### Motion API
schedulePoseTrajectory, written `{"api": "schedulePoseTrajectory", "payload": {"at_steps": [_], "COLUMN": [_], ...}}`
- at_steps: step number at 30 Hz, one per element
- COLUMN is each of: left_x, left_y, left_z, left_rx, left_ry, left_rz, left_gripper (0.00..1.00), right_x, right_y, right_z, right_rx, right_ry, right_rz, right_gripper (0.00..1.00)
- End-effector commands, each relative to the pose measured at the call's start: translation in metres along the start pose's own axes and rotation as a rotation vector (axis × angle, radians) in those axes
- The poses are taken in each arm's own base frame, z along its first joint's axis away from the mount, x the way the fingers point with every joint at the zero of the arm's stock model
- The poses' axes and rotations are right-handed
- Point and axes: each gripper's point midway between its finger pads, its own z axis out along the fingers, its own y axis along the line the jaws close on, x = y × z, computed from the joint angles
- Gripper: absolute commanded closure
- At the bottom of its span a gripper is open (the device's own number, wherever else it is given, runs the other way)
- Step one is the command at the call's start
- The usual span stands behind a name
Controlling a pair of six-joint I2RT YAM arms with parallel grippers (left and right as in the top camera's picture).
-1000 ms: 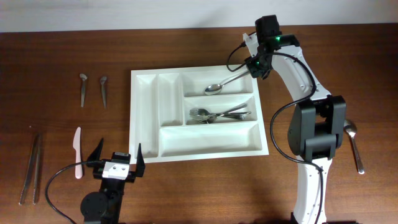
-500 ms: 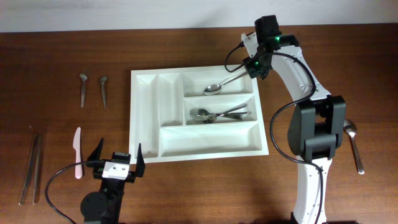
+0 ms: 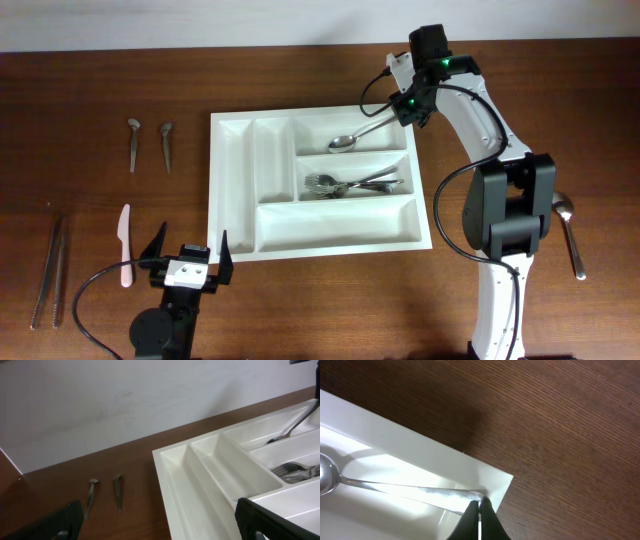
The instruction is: Pack container
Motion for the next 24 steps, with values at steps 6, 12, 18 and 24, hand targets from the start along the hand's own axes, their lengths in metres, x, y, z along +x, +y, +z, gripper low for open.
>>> {"api": "schedulePoseTrajectory", "payload": {"at_steps": [6, 12, 18, 24], "left_x": [0.003, 0.003, 0.003, 0.003], "left_y": [0.001, 0.001, 0.001, 0.001], "left_z": [0.000, 0.000, 0.000, 0.000], "left_rx": [-0.008, -0.008, -0.008, -0.008], "left_ry": [0.006, 0.006, 0.006, 0.006], "left_rz": [0.007, 0.008, 0.008, 0.008], "left_gripper": [0.01, 0.01, 0.01, 0.01], "right_x": [-0.010, -0.010, -0.009, -0.006], "right_y": [0.015, 0.000, -0.004, -0.009], "right_z": [-0.002, -0.002, -0.002, 0.001], "right_rx": [-0.063, 0.018, 0.043, 0.067], "right_ry": [-0.034, -0.025, -0.018, -0.004], "right_rz": [-0.004, -0.004, -0.005, -0.004], "right_gripper": [0.96, 0.96, 0.96, 0.96]}}
